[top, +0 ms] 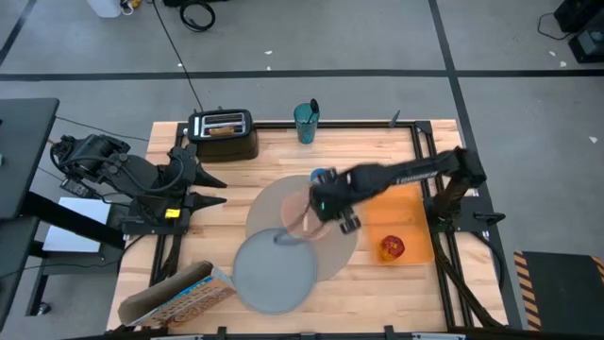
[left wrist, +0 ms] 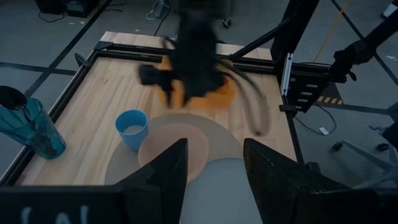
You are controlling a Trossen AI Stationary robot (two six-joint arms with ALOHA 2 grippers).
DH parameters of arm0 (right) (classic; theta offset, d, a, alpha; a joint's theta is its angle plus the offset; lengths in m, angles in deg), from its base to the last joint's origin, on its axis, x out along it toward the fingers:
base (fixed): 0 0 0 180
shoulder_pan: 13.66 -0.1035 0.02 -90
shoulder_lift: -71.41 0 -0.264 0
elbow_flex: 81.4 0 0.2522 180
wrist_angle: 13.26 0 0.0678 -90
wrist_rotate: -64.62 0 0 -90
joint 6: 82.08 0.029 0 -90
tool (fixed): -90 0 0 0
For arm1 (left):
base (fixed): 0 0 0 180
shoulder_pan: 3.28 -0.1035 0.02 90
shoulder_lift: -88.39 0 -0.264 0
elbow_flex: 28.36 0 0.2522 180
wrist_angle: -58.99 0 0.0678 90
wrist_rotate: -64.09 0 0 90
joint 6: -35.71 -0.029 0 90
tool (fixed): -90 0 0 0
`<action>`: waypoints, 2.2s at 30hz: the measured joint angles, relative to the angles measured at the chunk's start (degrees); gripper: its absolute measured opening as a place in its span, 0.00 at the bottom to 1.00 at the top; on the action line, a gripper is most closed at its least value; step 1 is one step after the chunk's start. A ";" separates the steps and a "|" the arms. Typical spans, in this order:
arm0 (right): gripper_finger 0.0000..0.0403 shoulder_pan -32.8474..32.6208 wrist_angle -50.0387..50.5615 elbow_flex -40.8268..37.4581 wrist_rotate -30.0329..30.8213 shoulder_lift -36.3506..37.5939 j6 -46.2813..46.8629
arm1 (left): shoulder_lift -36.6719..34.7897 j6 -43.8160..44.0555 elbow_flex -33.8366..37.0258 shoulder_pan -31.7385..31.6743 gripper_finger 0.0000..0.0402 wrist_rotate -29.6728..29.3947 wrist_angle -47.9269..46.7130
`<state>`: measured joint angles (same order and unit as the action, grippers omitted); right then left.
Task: Arrange a breakfast setting
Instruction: Adjust the light blue cup
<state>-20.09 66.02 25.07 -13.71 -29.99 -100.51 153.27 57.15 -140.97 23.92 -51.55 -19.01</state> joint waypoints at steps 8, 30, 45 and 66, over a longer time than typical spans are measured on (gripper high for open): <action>0.37 11.30 -2.96 0.07 -6.84 -1.43 -5.84 | 0.00 0.46 0.00 -0.01 0.41 0.00 0.06; 0.23 13.80 -5.33 -0.34 -11.11 -9.19 -8.87 | 0.00 0.52 0.00 0.00 0.41 -0.01 0.68; 0.03 14.08 -3.97 -0.35 -8.02 -9.03 -6.31 | 0.00 1.53 0.00 0.07 0.41 0.68 0.78; 0.04 21.51 -0.91 -0.35 -5.59 -8.11 3.82 | 0.00 2.36 0.00 0.04 0.41 1.06 0.95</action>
<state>1.42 65.11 24.72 -19.30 -38.10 -96.69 153.27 59.51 -140.97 23.96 -50.49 -18.05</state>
